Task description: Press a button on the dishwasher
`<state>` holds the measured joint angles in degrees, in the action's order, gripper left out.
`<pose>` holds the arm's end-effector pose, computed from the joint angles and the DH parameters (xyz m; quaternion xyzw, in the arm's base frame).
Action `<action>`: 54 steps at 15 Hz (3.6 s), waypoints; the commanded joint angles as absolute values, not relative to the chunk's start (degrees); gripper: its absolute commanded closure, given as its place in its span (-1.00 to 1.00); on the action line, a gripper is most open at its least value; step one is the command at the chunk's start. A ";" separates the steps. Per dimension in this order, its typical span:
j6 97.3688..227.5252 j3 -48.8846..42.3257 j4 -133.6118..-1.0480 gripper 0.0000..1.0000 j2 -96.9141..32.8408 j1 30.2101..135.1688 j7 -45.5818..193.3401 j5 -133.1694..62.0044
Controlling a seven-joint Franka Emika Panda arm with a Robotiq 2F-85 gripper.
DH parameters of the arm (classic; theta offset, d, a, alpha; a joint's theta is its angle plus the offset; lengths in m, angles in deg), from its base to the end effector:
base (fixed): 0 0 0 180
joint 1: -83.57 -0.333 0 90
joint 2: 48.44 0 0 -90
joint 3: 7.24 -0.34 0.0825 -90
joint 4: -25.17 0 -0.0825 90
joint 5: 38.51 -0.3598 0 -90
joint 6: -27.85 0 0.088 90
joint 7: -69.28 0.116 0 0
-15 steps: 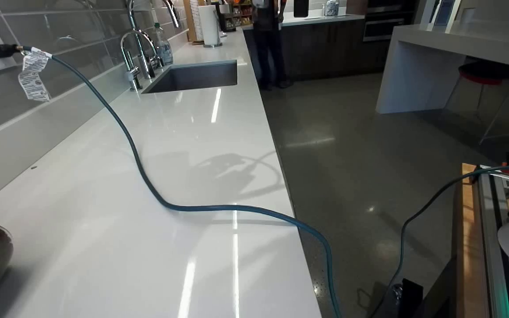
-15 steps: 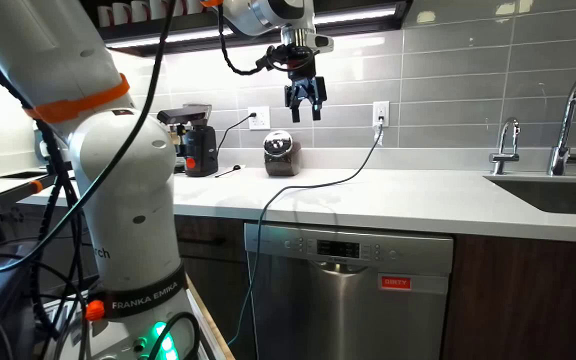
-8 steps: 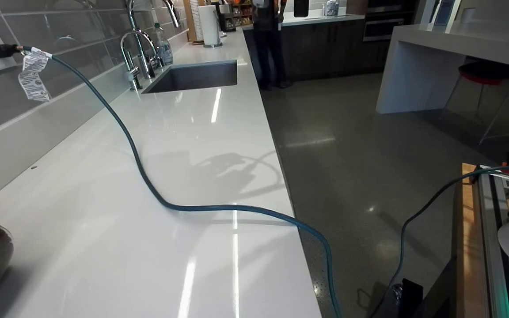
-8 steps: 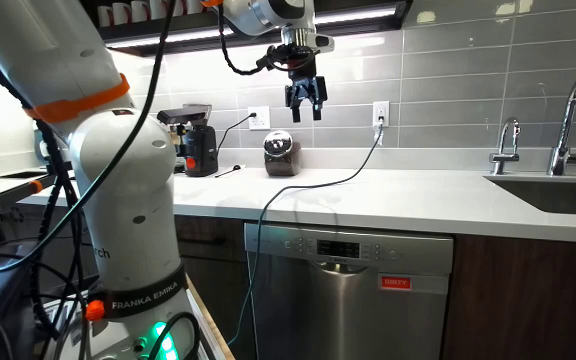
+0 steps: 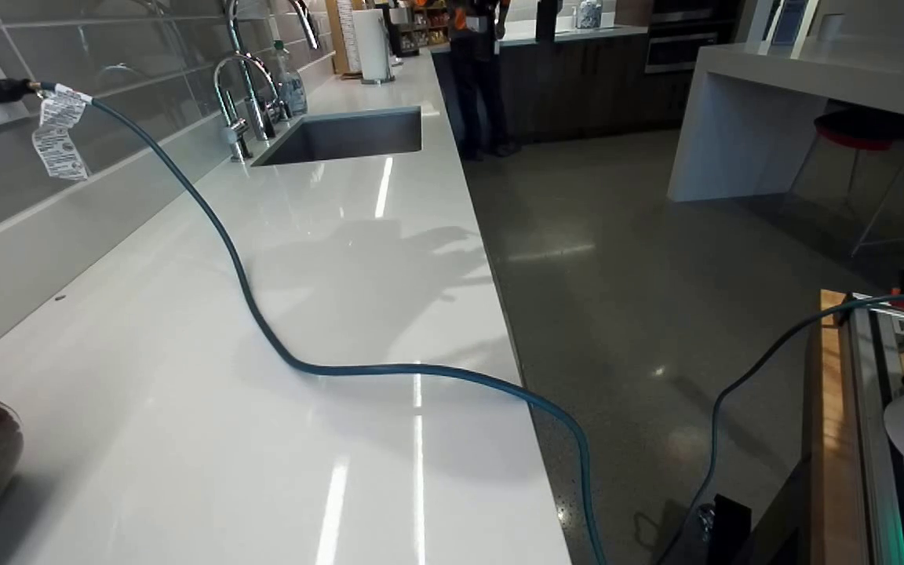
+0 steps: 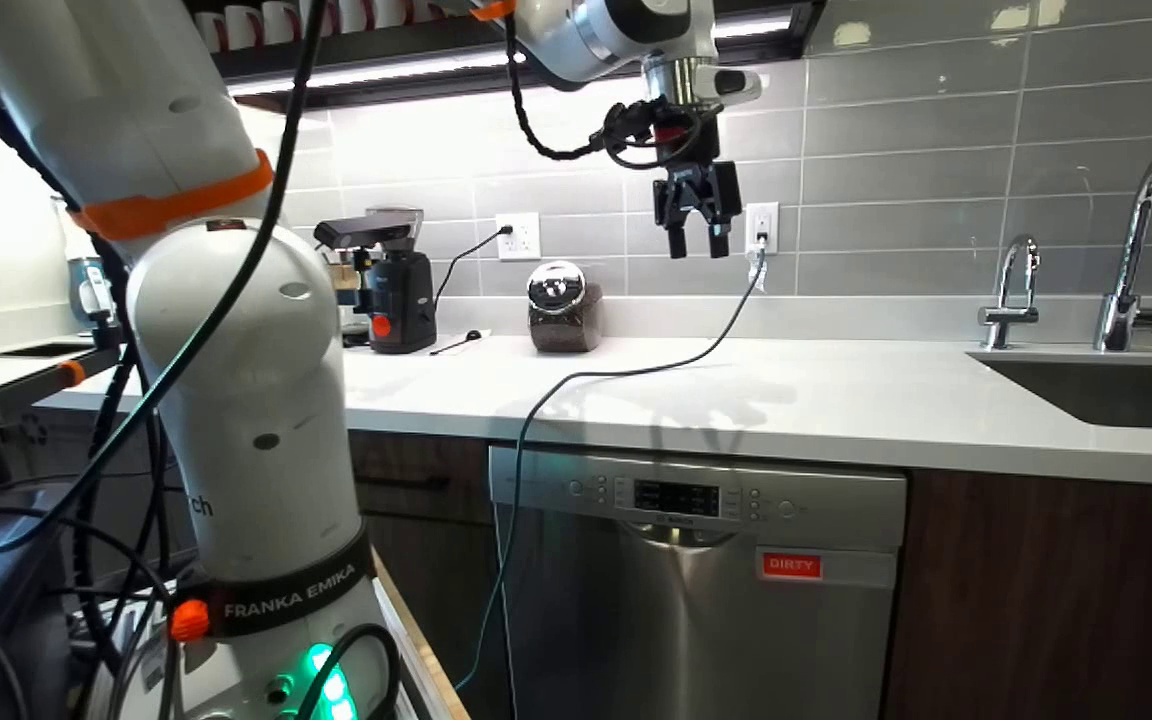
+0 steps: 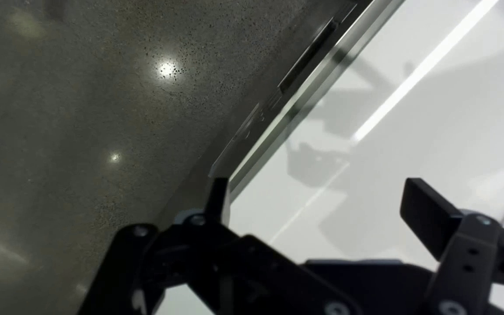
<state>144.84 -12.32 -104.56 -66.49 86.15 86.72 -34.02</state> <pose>0.4362 0.0173 0.5180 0.9911 -0.1152 0.0533 0.0409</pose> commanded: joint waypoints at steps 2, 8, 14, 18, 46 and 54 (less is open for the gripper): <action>150.47 -8.00 -105.61 -1.00 -62.12 86.29 78.27 -35.18; 148.87 -3.41 -105.94 -1.00 -58.16 85.46 54.02 -39.06; 150.25 -2.75 -107.50 -1.00 -54.66 86.10 40.74 -33.79; 149.19 -2.89 -106.88 -1.00 -54.78 86.12 42.40 -34.98; 182.84 -4.93 -117.14 -1.00 -40.58 90.23 14.99 -43.01; 183.34 -7.41 -116.60 -1.00 -36.54 93.79 5.52 -53.20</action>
